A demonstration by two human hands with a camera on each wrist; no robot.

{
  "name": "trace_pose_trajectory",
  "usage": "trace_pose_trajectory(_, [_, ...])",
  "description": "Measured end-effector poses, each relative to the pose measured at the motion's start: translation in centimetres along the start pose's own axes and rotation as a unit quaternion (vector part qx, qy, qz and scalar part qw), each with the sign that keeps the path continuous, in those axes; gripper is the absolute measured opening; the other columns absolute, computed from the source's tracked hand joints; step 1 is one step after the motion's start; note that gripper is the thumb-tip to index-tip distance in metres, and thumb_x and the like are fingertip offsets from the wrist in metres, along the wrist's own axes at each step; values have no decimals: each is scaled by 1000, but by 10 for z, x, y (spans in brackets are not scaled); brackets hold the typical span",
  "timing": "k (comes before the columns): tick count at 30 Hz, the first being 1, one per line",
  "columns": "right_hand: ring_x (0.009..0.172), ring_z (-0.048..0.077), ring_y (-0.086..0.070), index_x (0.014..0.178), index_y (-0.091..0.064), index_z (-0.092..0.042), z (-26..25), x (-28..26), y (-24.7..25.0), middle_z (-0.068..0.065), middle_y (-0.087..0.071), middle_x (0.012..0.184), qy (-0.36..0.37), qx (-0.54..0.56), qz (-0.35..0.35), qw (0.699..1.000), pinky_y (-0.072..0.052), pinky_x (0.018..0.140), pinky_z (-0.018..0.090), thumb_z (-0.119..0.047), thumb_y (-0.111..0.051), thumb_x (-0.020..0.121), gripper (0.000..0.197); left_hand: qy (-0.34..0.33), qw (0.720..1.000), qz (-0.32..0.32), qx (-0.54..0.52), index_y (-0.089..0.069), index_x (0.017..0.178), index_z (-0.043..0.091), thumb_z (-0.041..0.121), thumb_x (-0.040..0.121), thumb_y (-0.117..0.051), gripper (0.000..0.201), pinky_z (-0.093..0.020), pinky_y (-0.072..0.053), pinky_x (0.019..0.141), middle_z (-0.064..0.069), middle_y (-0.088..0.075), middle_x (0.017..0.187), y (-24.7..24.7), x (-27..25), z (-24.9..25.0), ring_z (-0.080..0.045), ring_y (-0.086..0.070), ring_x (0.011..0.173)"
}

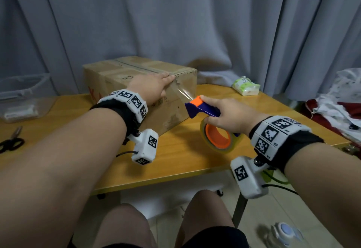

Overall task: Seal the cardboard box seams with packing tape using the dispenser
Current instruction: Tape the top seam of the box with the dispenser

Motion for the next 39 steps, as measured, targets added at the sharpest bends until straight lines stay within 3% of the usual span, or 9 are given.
trace_pose_trajectory(6, [92, 21, -56, 136, -48, -27, -22, 29, 2, 3, -61, 108, -28, -53, -92, 994, -45, 81, 31, -42, -56, 88, 50, -12, 998, 48, 32, -17, 150, 27, 29, 100, -32, 52, -34, -45, 89, 6, -21, 156, 7, -5, 6, -22, -39, 134])
trace_pose_trajectory(10, [92, 25, -60, 111, -63, -23, -30, 45, -15, 4, -64, 96, -49, -42, -120, 991, -46, 82, 35, -38, -60, 85, 31, -30, 995, 82, 50, -23, 149, 25, 31, 102, -29, 48, -36, -47, 89, 3, -24, 156, 3, -6, 8, -24, -40, 134])
trace_pose_trajectory(12, [87, 24, -59, 104, -65, -22, -29, 53, -18, 4, -64, 90, -68, -33, -122, 990, -47, 79, 35, -39, -62, 83, 28, -32, 994, 88, 63, -25, 148, 24, 30, 102, -30, 47, -38, -48, 87, 2, -25, 155, 1, -6, 8, -25, -42, 133])
trace_pose_trajectory(15, [89, 23, -60, 109, -65, -20, -27, 58, -17, 5, -65, 96, -100, -33, -130, 986, -47, 80, 34, -38, -65, 79, 35, -33, 994, 88, 60, -29, 147, 21, 26, 102, -31, 45, -40, -51, 86, 1, -28, 154, 3, -4, 10, -26, -47, 128])
trace_pose_trajectory(22, [81, 25, -63, 89, -68, -19, -31, 71, -20, 5, -67, 89, -122, -63, -136, 981, -52, 79, 37, -39, -69, 69, 29, -30, 994, 80, 63, -32, 145, 22, 18, 101, -35, 44, -41, -54, 74, 1, -31, 153, -2, 0, 6, -27, -54, 119])
trace_pose_trajectory(27, [68, 20, -55, 89, -64, -14, -34, 70, -21, 6, -63, 84, -141, -28, -128, 981, -44, 62, 28, -29, -67, 78, 19, -28, 995, 79, 61, -32, 145, 23, 15, 100, -36, 46, -41, -55, 70, 4, -31, 153, -3, 2, 5, -27, -59, 114])
trace_pose_trajectory(31, [66, 19, -56, 70, -62, -13, 4, 63, -59, 8, -62, 77, -179, -47, -191, 964, -50, 65, 29, -49, -76, 66, 39, -26, 994, 92, 53, -35, 144, 25, 18, 101, -35, 43, -37, -54, 68, 4, -34, 152, 1, 1, 4, -25, -60, 112])
trace_pose_trajectory(34, [75, 22, -60, 90, -69, -17, 25, 59, -51, 5, -64, 81, -202, 26, -135, 970, -48, 66, 28, -39, -74, 67, 32, -31, 992, 106, 58, -36, 144, 24, 18, 101, -36, 43, -40, -55, 75, 4, -34, 151, 0, 0, 4, -25, -58, 115])
trace_pose_trajectory(39, [95, 26, -57, 108, -67, -8, 0, 59, 3, 12, -65, 103, -120, 135, -52, 982, -44, 76, 30, -30, -65, 83, 34, -36, 992, 117, 42, -36, 143, 23, 19, 101, -35, 43, -40, -54, 79, 4, -34, 151, 6, -4, 10, -24, -55, 119])
Point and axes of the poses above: each hand's wrist, its own x-axis towards the middle knuckle, its own y-axis out of the back of the hand, z = x × y, the point moved 9 cm from there along x, towards the middle knuckle
